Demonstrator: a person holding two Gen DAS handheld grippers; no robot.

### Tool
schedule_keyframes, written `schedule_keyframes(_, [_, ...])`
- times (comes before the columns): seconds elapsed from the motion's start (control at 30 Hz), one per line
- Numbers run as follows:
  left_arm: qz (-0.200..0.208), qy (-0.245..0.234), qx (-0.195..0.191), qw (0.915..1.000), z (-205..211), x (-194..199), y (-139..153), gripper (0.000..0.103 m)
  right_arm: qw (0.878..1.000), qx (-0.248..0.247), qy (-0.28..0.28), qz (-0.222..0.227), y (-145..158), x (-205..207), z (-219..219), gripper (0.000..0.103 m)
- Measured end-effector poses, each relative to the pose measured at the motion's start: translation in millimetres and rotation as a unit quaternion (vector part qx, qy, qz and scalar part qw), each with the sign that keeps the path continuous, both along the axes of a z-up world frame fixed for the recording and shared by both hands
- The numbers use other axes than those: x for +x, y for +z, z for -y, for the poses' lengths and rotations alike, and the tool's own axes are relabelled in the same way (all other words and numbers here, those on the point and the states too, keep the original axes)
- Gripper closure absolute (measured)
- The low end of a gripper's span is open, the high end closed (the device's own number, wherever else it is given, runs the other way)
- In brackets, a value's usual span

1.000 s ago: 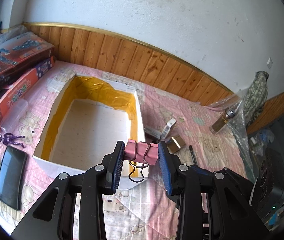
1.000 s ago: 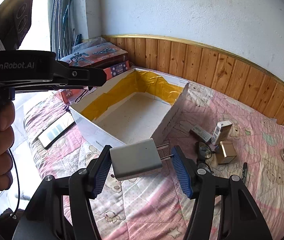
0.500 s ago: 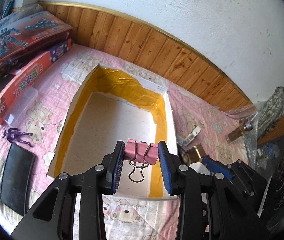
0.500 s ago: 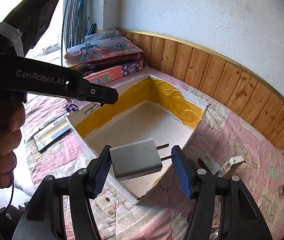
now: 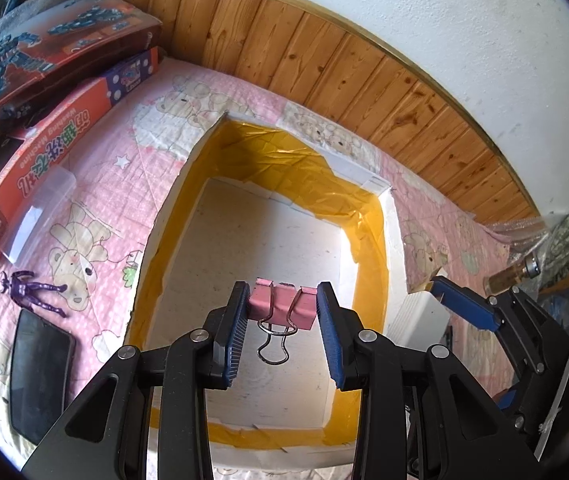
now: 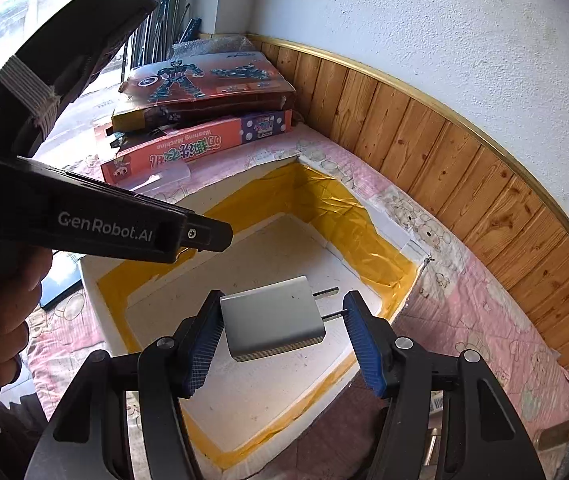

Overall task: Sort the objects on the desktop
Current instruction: 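Carry the binder clip and charger with both grippers over the white box, then open both grippers to drop the clip and charger into the box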

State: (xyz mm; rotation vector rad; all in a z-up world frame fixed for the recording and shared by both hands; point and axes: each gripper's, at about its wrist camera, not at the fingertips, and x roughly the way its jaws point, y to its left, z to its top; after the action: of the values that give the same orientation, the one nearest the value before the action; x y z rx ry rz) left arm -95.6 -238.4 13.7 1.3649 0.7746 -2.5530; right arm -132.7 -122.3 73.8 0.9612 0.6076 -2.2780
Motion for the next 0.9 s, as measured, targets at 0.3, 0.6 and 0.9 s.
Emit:
schedule_keyframes(0.3, [0.055,0.002,-0.009,0.9984,15.6,-47.2,-27.3,0.068,0.998,0.065,0.011,0.018,-23.0,-55.3,11.3,0.042])
schedule_keyframes(0.6, [0.104,-0.012,-0.032,0.9939,16.9,-90.6,-61.4,0.068,0.991,0.125,0.029,0.037,-56.4,-98.7,21.5,0.042])
schedule_keyframes(0.9, [0.147,-0.027,-0.048,0.9875,18.4,-127.9,-98.0,0.067,0.977,0.194,0.061,0.063,-90.0,-126.4,30.7,0.042])
